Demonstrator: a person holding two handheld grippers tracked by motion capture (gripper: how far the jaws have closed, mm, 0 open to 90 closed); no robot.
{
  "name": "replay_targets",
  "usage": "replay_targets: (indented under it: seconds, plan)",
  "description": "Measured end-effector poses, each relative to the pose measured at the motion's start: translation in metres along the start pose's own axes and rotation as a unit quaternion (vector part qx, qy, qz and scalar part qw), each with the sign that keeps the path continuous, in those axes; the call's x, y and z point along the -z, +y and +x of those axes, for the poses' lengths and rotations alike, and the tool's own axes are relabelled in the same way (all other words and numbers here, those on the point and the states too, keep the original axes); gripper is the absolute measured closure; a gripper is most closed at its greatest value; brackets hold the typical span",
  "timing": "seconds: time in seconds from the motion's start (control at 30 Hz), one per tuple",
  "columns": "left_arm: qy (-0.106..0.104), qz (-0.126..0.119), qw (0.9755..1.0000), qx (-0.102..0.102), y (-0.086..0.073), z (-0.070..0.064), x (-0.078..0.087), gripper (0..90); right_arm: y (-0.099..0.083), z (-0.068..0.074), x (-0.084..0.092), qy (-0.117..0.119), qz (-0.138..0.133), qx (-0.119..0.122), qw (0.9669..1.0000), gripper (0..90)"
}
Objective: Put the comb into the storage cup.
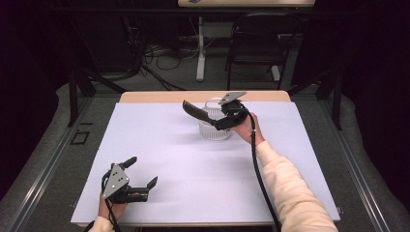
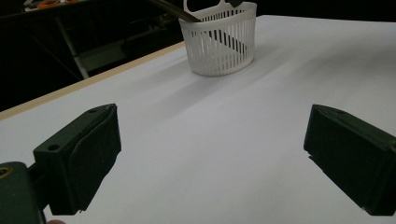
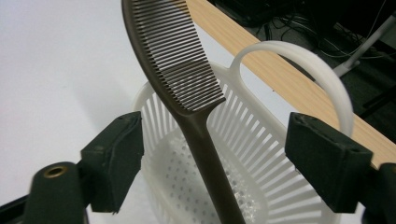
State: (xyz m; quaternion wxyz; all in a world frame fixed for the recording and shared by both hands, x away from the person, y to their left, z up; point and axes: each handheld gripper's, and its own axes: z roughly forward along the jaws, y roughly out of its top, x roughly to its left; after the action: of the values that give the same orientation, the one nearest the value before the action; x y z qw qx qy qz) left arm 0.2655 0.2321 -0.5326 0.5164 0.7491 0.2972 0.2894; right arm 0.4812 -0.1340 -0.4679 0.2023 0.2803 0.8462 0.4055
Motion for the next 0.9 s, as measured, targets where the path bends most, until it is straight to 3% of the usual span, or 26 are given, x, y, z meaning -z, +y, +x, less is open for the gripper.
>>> replay_targets:
  seconds: [0.6,0.9]
  plan:
    - [-0.001,0.000,1.0000,-0.002,0.000,0.000,-0.001,3.9,-0.012,0.010,0.040,0.024,0.003,-0.008,0.9997,4.1]
    - [-0.002,0.000,1.0000,-0.001,0.000,0.000,-0.002,3.9,-0.032,0.012,0.054,0.031,0.006,-0.023,0.9992,1.1]
